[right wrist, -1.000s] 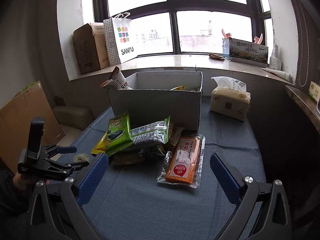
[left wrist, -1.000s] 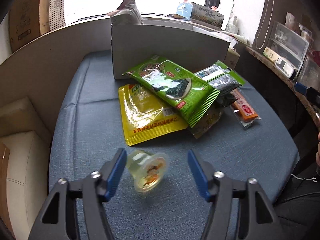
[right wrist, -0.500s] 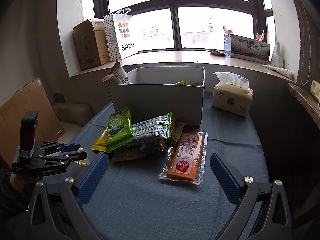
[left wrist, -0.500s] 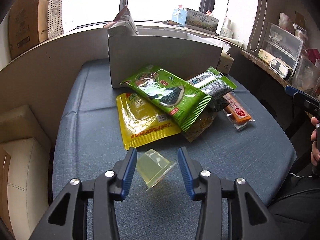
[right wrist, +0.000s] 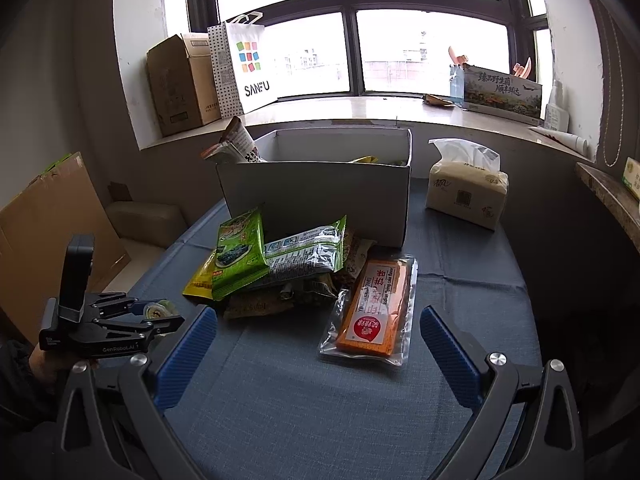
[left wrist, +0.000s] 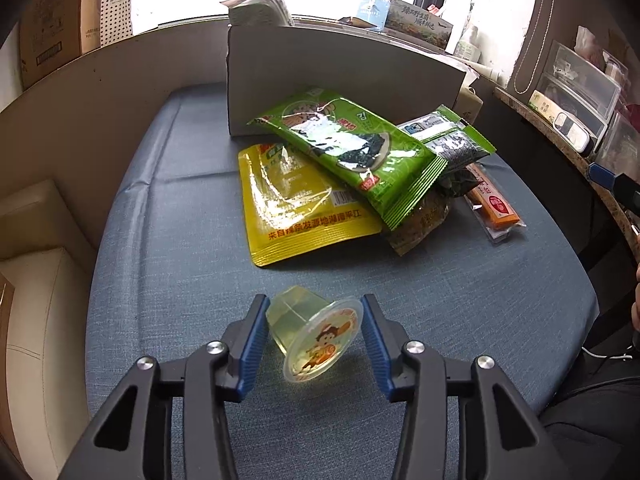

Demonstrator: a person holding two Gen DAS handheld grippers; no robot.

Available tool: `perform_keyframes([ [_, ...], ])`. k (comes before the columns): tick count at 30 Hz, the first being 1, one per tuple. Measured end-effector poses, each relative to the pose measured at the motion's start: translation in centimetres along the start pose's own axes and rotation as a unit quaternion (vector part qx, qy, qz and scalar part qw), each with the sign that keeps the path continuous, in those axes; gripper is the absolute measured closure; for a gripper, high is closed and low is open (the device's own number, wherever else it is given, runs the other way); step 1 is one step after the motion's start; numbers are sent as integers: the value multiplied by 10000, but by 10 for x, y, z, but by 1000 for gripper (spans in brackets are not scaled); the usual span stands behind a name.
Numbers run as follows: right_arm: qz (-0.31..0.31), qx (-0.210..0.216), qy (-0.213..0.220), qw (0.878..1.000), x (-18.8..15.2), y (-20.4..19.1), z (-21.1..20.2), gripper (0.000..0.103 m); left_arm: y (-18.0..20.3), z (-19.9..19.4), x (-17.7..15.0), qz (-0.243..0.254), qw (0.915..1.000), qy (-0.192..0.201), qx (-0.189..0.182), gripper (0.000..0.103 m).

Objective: Organize snacks
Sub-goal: 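Grasp the clear jelly cup with the left gripper, then grasp the green seaweed pack with the right gripper while the left lifts the jelly cup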

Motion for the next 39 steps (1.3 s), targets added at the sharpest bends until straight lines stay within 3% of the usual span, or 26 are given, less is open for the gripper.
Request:
perform_keyframes([
  [7,-62,81,-120,9999,-2,-5,8,0,3,-34,33,-88,9982,583,-111,53],
  [11,-437,275,-211,9984,2,-26,26,0,5,-57,52,-59,9960,885,-143,53],
  [16,-1139,357,-350,9922,17,-69,72,0,7,-80,65,18,9934,1136,-156,53],
  [21,-1453,434,-697,9860,20,-104,138,0,-4,-96,72,-45,9913,1313,-39,53],
  [26,-2020,119,-1124,9729,3,-124,194,0,-20,-107,72,-207,9898,1407,49,53],
  [29,-2034,90,-1528,9671,-13,-125,215,1,-27,-109,70,-267,9896,1409,91,53],
  [31,-1809,441,-1643,9687,-19,-127,215,38,-30,-109,69,-295,9895,1407,118,53],
  [39,-1202,672,-1168,9836,10,-101,159,38,-26,-104,74,-254,9899,1397,25,53],
])
Point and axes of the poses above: each gripper's, at about its wrist camera, not at the fingertips, and z roughly the way its jaws point, y to its right, x to its top, the point moved 7 cm from there along z, roughly the way its jaws point, and after that the axes turned 13 degrees about y, right-handed, at the moved point
